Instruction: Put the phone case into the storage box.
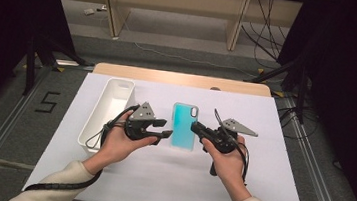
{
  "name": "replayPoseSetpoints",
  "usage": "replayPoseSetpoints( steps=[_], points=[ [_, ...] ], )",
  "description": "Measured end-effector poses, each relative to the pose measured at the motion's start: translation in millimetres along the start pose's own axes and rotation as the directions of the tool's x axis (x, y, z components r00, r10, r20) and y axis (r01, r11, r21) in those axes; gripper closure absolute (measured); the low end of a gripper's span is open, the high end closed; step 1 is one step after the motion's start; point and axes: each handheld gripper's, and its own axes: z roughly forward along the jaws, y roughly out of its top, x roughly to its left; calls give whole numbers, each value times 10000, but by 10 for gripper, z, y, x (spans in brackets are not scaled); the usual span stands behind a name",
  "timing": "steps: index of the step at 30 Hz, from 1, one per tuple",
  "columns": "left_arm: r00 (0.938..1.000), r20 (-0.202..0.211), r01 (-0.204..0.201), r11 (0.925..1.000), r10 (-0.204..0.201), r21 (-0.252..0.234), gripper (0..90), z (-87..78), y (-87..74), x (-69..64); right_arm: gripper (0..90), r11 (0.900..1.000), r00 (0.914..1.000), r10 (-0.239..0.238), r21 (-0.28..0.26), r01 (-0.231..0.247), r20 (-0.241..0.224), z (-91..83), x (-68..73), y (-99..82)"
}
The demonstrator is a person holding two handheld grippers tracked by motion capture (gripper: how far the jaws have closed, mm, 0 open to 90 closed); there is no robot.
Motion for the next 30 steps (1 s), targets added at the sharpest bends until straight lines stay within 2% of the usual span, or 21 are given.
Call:
replayPoseSetpoints(
  steps=[1,3,4,5,6,7,8,10,12,17,19,20,23,30],
  points=[
    [10000,16,98,9999,-98,-82,571,18,-1,0,827,10000,10000,6,-7,-6,-19,0,2,0],
    [9998,2,177,9998,-177,60,579,28,7,11,828,9999,9999,-104,4,104,-11,-2,-1,-3],
    [9999,-30,111,9999,-111,25,583,44,6,16,828,10000,9999,-45,-15,45,-117,1,4,-7],
    [9997,66,240,9997,-240,42,587,54,4,18,828,10000,9999,55,26,-55,-122,-3,16,-4],
    [9997,67,252,9997,-252,2,593,65,4,23,827,9998,9999,-158,-79,158,-35,8,5,-7],
    [9993,158,336,9994,-337,67,599,71,5,28,827,9999,9999,-143,-92,143,-19,10,8,-6],
    [9990,63,435,9991,-435,5,606,83,2,22,828,9999,9999,-136,-92,135,-15,10,12,-6],
    [9990,139,421,9991,-421,8,625,95,-1,35,828,10000,9999,37,-77,-38,-102,2,28,-2],
    [9986,6,524,9986,-524,104,638,101,3,33,827,9999,10000,-31,-137,30,-78,7,26,-4],
    [9973,-54,736,9973,-736,-60,673,127,-1,44,828,9997,9999,-158,-202,158,-16,21,20,-15],
    [9967,26,806,9967,-806,-46,697,134,0,54,828,9999,9999,67,-101,-67,-98,13,41,-11],
    [9966,-73,819,9966,-820,-46,705,134,-1,52,828,9999,9999,82,-117,-84,-141,13,43,-12],
    [9952,-257,945,9955,-947,-100,725,147,-1,43,827,9998,9999,-119,-167,118,-40,16,43,-13],
    [9937,-347,1061,9943,-1065,-141,772,145,3,45,827,9999,9999,-32,-126,31,-119,22,44,-19]
  ],
)
